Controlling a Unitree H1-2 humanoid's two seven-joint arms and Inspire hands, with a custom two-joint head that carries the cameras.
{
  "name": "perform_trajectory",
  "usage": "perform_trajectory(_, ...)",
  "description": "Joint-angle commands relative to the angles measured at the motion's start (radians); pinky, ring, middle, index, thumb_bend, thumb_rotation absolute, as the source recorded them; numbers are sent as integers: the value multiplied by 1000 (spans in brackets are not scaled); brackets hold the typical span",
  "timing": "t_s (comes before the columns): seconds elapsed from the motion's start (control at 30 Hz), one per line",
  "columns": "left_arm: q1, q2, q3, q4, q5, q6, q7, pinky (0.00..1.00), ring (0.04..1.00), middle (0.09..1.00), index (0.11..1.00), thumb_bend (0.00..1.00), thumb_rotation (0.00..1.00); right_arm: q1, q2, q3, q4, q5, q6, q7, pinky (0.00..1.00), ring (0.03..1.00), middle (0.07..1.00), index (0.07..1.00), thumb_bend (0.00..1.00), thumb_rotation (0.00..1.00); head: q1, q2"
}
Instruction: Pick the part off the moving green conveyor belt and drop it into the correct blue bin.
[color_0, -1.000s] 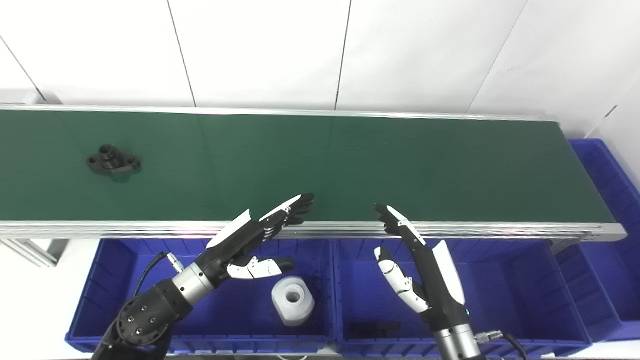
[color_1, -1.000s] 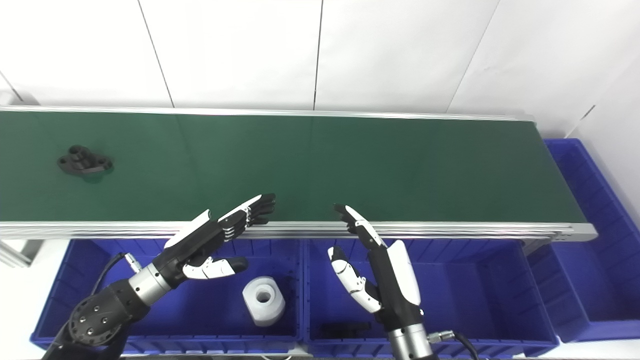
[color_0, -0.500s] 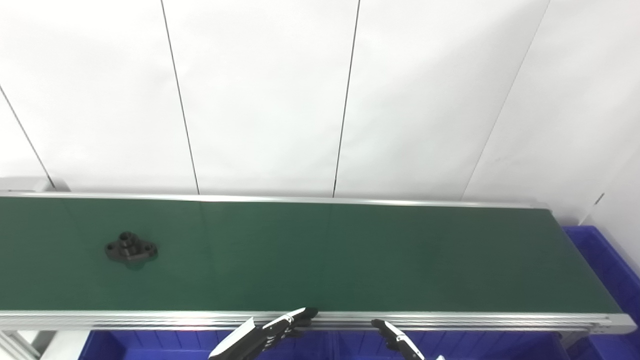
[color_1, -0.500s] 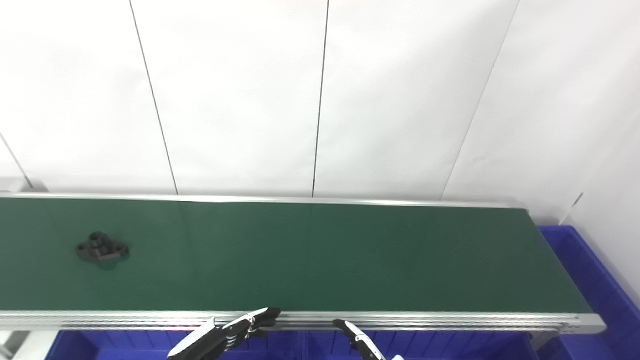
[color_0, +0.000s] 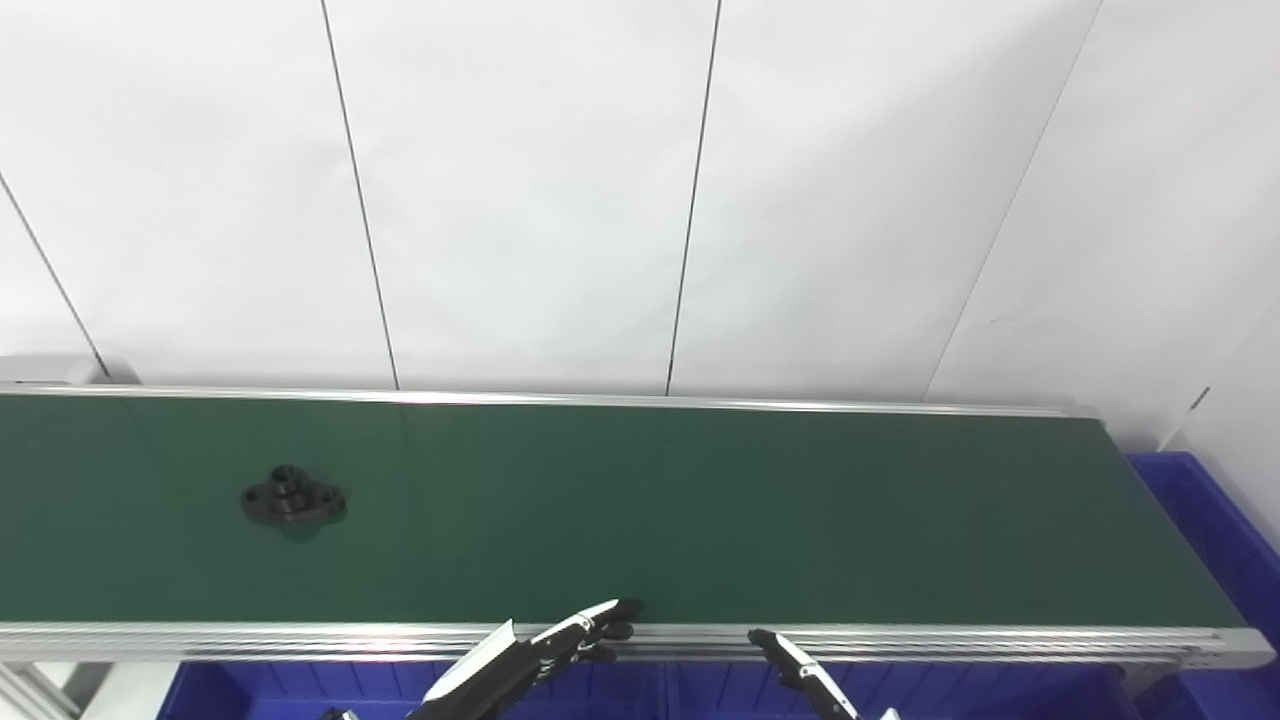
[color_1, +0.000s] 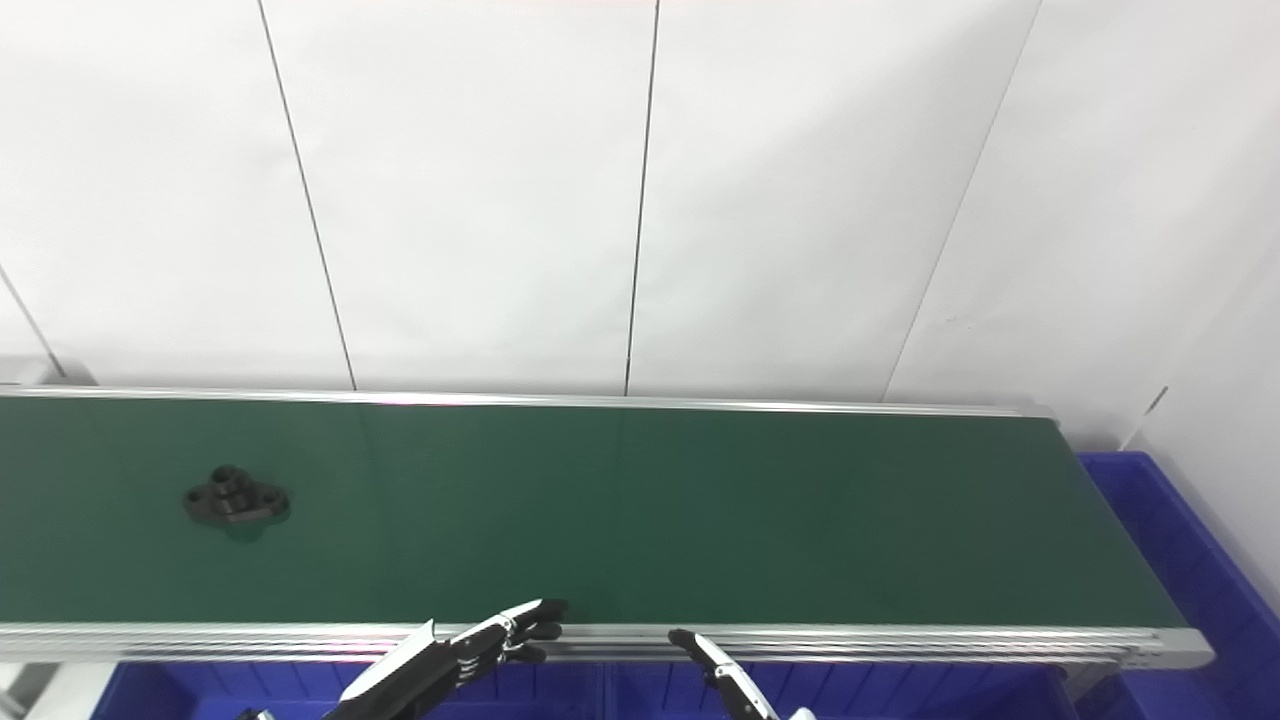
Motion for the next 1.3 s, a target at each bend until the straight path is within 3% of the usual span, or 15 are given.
perform_trajectory(0.0,-8,4,4,-34,-14,-39,9,875,932,962,943,420,557,1,0,-1,-35,5,-24,-4,821,871,887,869,287,707,2,3)
perform_trajectory(0.77,15,-6,-19,-54,13,-39,39,939,967,987,974,386,682,-24,-26,-40,-62,31,-15,-5,791,851,879,865,302,721,36,38)
perform_trajectory(1.07,11,-12,-23,-50,25,-39,46,932,963,987,976,368,702,-185,-87,-136,-162,31,68,39,805,862,884,869,354,764,33,45)
perform_trajectory(1.2,10,-15,-26,-51,21,-39,45,929,963,990,979,359,692,-320,-121,-164,-202,25,149,80,800,860,881,867,412,725,34,47)
perform_trajectory(1.27,10,-16,-26,-54,20,-38,45,933,966,993,979,362,692,-400,-125,-171,-226,32,222,111,794,853,865,852,460,636,33,48)
